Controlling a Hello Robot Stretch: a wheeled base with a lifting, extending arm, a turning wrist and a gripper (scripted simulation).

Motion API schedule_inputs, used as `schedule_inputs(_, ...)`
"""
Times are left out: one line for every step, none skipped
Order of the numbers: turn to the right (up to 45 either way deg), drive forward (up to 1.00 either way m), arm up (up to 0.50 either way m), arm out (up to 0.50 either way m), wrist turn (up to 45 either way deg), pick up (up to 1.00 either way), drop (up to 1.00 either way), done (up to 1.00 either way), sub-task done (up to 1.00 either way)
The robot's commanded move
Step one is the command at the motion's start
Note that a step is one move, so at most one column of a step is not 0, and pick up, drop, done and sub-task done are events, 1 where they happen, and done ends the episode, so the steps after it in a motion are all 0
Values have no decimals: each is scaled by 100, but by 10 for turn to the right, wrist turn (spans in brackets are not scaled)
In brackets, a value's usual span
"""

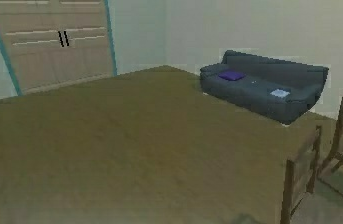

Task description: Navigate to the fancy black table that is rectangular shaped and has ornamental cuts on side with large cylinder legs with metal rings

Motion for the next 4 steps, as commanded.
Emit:
schedule_inputs(0,10,0,0,0,0,0,0,0)
schedule_inputs(-240,0,0,0,0,0,0,0,0)
schedule_inputs(0,35,0,0,0,0,0,0,0)
schedule_inputs(-450,0,0,0,0,0,0,0,0)
